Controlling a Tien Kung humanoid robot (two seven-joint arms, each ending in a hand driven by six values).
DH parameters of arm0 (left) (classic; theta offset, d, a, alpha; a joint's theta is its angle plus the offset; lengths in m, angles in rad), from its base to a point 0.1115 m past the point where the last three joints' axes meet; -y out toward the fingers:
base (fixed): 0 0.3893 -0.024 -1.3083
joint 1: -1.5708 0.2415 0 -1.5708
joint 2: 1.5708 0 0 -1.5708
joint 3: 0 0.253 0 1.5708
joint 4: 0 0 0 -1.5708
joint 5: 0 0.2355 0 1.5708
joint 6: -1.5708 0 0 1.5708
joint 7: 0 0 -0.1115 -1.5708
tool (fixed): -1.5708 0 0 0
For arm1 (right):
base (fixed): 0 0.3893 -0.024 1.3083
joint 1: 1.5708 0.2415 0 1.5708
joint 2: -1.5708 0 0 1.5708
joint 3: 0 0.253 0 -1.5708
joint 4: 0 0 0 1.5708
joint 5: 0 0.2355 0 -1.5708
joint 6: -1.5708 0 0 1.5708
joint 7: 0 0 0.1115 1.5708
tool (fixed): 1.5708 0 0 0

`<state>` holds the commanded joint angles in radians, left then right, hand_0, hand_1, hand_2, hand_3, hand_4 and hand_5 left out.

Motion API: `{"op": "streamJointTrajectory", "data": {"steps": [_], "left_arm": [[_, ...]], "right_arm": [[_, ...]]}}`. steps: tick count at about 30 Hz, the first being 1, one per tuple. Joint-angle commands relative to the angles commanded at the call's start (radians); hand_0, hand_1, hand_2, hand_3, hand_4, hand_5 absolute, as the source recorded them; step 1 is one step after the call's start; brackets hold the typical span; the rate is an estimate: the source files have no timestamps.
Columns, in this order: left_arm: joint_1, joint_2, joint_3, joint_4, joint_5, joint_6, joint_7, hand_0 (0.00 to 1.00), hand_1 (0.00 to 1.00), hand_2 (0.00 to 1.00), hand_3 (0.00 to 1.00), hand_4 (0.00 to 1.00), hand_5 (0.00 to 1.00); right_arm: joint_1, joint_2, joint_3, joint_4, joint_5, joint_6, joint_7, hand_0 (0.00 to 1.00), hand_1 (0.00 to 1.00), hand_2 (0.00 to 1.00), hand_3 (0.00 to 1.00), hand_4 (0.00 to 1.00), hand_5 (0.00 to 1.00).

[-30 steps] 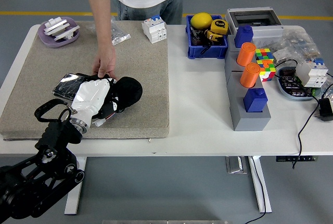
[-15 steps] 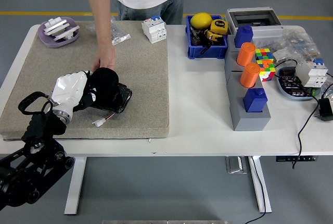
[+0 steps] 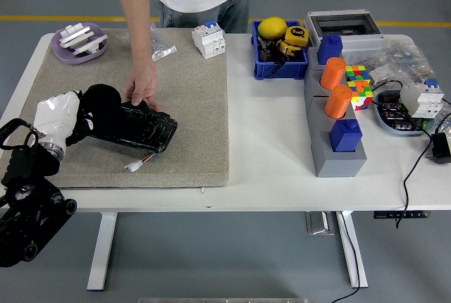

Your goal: Pick the rag up,wipe the panel,place it on the desk

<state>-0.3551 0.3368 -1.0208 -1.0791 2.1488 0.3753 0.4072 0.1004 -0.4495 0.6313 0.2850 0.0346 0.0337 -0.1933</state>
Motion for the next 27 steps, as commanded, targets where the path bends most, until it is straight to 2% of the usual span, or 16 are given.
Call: {"op": "streamJointTrajectory", "data": {"steps": [11,18,24,27], "left_arm": [[-0.022,0.020,-0.049,0.099,-0.012,-0.001,-0.007,0.311,0.469,0.571,0.506,0.006,0.002],[-0.026,0.025,-0.093,0.120,-0.004,0.006,-0.012,0.312,0.470,0.571,0.508,0.014,0.002],[-0.061,0.034,-0.085,0.163,-0.040,0.018,-0.027,0.312,0.466,0.569,0.502,0.002,0.002],[-0.086,0.033,-0.073,0.207,-0.058,0.026,-0.040,0.312,0.466,0.569,0.502,0.002,0.002]], "right_arm": [[0.001,0.001,0.011,0.003,-0.006,-0.003,-0.001,0.782,0.672,0.694,0.591,0.998,0.533],[-0.002,0.002,0.010,0.003,-0.005,-0.002,-0.003,0.781,0.672,0.694,0.591,0.998,0.533],[0.002,0.002,0.012,0.005,-0.009,-0.005,-0.002,0.780,0.672,0.694,0.592,0.998,0.533],[0.005,0.002,0.011,0.006,-0.010,-0.007,-0.002,0.780,0.672,0.694,0.592,0.998,0.533]]}}
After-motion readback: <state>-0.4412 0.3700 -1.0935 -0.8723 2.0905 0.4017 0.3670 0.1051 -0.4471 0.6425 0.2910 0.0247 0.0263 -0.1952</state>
